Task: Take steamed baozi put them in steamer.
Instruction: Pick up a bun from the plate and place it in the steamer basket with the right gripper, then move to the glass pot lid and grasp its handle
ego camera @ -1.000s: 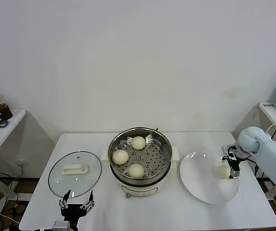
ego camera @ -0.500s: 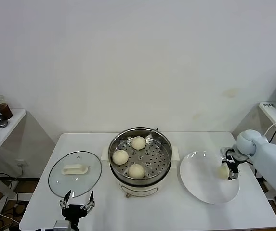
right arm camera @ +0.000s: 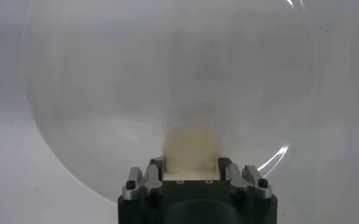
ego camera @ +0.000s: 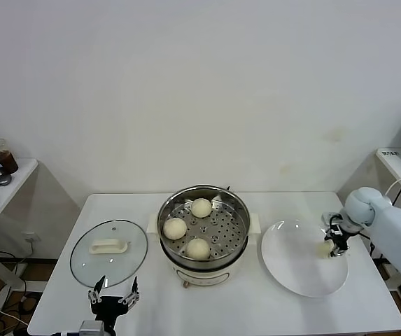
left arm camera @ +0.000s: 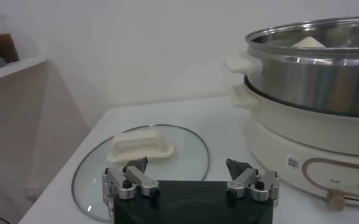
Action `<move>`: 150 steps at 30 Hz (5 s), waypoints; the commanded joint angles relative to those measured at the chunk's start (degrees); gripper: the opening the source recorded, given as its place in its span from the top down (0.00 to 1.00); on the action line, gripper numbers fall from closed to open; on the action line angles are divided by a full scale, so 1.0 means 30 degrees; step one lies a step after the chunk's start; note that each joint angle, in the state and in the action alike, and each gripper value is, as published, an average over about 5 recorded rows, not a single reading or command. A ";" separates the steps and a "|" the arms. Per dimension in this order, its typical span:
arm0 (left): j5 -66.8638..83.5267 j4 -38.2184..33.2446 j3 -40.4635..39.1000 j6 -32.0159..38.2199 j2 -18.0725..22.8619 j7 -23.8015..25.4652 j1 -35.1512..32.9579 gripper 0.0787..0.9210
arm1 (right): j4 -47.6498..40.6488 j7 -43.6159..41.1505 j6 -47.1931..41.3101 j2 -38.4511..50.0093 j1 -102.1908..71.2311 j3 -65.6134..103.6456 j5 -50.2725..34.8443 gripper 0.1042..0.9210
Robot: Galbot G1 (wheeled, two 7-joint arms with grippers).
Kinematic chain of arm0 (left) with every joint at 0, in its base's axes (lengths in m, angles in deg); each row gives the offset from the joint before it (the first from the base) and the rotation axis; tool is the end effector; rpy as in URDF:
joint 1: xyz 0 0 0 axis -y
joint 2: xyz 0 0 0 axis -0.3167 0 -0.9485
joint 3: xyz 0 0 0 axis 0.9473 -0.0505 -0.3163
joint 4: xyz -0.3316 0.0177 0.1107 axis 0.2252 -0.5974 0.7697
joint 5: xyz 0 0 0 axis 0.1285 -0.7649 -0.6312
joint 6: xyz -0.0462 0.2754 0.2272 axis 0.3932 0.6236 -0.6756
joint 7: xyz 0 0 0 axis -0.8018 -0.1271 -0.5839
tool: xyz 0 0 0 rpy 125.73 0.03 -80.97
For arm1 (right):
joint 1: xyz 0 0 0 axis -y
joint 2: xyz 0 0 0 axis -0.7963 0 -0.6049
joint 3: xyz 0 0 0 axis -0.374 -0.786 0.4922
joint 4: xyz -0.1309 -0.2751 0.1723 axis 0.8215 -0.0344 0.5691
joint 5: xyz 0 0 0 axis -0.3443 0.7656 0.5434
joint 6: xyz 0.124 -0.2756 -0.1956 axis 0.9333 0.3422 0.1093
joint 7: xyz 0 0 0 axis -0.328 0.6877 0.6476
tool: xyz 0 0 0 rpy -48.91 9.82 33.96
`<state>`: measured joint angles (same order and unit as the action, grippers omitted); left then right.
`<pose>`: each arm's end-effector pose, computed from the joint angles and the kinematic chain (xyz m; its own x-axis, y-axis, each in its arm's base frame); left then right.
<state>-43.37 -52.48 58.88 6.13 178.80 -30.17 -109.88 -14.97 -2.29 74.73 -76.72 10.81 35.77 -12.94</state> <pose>0.1385 0.0251 -0.3179 -0.9215 -0.0736 0.3814 -0.0239 0.9908 0.1335 0.5105 -0.2323 -0.2265 -0.1072 0.0477 0.9931 -0.9942 0.0044 -0.1075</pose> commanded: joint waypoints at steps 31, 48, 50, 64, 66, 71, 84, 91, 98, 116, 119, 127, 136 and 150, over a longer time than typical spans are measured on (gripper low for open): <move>-0.0391 -0.0781 -0.0151 0.0058 -0.0472 -0.0224 0.0550 0.12 | 0.4514 0.0441 -0.6649 -0.7083 1.7177 -1.4774 -1.6578 0.55; -0.0308 -0.0696 -0.0151 0.0043 -0.0355 -0.0203 0.0698 0.12 | 0.4216 0.2688 -0.6927 -0.8525 1.3841 -1.4909 -1.2830 0.56; -0.0304 -0.0651 -0.0131 0.0043 -0.0306 -0.0204 0.0726 0.12 | 0.4075 0.2817 -0.6965 -0.8606 1.3510 -1.4876 -1.2627 0.55; -0.0291 -0.0500 -0.0147 0.0041 -0.0272 -0.0189 0.0863 0.12 | 0.4157 0.2817 -0.7131 -0.8363 1.2385 -1.4839 -1.2051 0.56; -0.0277 -0.0427 -0.0125 0.0041 -0.0304 -0.0190 0.0899 0.12 | 0.4206 0.2814 -0.7146 -0.8292 1.2372 -1.4837 -1.2045 0.55; -0.0227 -0.0187 -0.0091 0.0049 -0.0387 -0.0212 0.0962 0.12 | 0.4530 0.2980 -0.7222 -0.8007 1.2502 -1.4840 -1.2147 0.55; -0.0244 -0.0046 -0.0163 0.0029 -0.0209 -0.0152 0.1172 0.12 | 0.6161 0.3156 -0.7253 -0.5674 1.3360 -1.2800 -1.2814 0.18; 0.0002 -0.0145 0.0095 0.0174 -0.0075 -0.0268 0.1080 0.12 | 0.7283 0.4457 -0.6845 -0.2382 1.1608 -0.7298 -1.4661 0.12; 0.1560 -0.0166 0.0170 0.1030 -0.0009 -0.1420 0.0976 0.12 | 0.8415 1.2212 -0.4331 0.1610 0.5099 0.1289 -1.9339 0.12; -0.0776 0.0800 0.0967 0.3485 -0.1271 -0.1981 0.1741 0.12 | 1.2215 2.2383 0.0242 -1.0076 -2.0209 2.5945 -1.7677 0.12; -0.3646 0.1595 0.1576 0.4136 -0.1570 -0.2376 0.2358 0.12 | 1.2747 2.2921 0.0826 -1.1381 -2.1691 2.5871 -1.6731 0.12; -2.0750 0.5734 0.1903 0.7613 -0.4619 -0.6009 0.4159 0.12 | 1.3441 2.3253 0.0956 -1.1886 -2.2927 2.6179 -1.6253 0.12; -2.5986 0.8015 -0.0649 0.5078 -0.9286 -0.3294 0.4614 0.12 | 1.2926 2.3234 0.0944 -1.2091 -2.2949 2.5937 -1.6087 0.12; -2.3813 1.0583 -0.0979 0.4950 -0.8958 -0.4446 0.6650 0.12 | 1.2031 2.3149 0.1256 -1.2994 -2.2911 2.5506 -1.5027 0.12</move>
<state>-110.09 -26.38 57.67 23.78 155.27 -43.83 -93.32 21.67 66.22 77.80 -113.72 -55.94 110.82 -59.29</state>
